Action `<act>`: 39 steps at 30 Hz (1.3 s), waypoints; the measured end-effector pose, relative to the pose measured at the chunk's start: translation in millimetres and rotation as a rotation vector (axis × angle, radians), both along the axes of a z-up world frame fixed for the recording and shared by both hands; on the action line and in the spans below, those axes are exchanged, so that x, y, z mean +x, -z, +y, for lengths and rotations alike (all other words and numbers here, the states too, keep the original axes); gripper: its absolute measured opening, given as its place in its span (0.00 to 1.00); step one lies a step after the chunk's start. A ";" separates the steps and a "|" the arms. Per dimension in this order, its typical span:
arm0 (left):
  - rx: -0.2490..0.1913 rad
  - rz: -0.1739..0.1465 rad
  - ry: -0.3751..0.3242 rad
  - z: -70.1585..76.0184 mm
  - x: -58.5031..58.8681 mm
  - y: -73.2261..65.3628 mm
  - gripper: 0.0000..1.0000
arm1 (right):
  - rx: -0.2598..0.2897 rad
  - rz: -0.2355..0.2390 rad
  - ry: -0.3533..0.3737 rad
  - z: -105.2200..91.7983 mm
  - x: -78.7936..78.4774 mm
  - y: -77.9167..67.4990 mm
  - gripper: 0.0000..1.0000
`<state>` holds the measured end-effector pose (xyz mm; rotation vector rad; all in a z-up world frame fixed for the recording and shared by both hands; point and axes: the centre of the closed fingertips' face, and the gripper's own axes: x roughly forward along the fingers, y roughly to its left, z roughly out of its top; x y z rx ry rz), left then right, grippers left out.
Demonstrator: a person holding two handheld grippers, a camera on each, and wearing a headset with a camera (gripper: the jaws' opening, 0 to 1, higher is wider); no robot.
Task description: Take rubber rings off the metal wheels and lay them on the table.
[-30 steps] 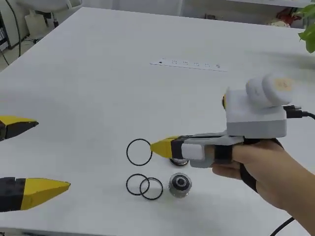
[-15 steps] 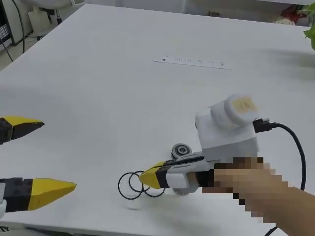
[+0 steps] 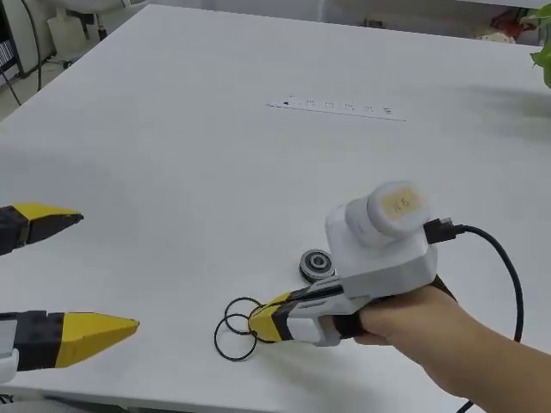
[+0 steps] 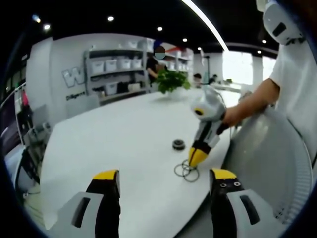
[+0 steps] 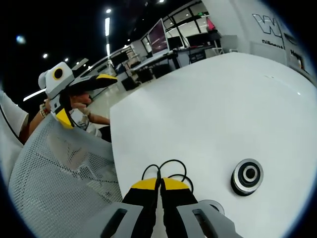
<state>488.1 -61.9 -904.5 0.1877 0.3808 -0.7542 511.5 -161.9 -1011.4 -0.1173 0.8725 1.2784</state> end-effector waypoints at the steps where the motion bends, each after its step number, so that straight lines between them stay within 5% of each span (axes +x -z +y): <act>1: 0.001 0.001 0.001 -0.2 -0.1 0.4 0.75 | -0.004 -0.002 0.003 -1.0 1.0 0.8 0.00; 13: 0.003 -0.009 -0.002 0.6 -0.2 -2.5 0.75 | -0.001 -0.027 0.019 -4.0 8.5 -4.8 0.03; 24: 0.016 -0.030 -0.008 5.7 0.0 -12.0 0.75 | 0.141 -0.087 0.103 -8.0 37.5 -46.0 0.07; 28: 0.038 -0.046 -0.005 9.2 5.2 -20.5 0.75 | 0.189 -0.103 0.161 -14.8 51.9 -60.3 0.08; 33: 0.007 -0.066 0.017 8.6 13.2 -41.2 0.76 | 0.217 -0.121 0.246 -30.6 71.1 -69.9 0.09; 39: 0.051 -0.105 0.065 7.1 26.2 -64.2 0.75 | 0.226 -0.140 0.326 -48.3 87.8 -75.1 0.09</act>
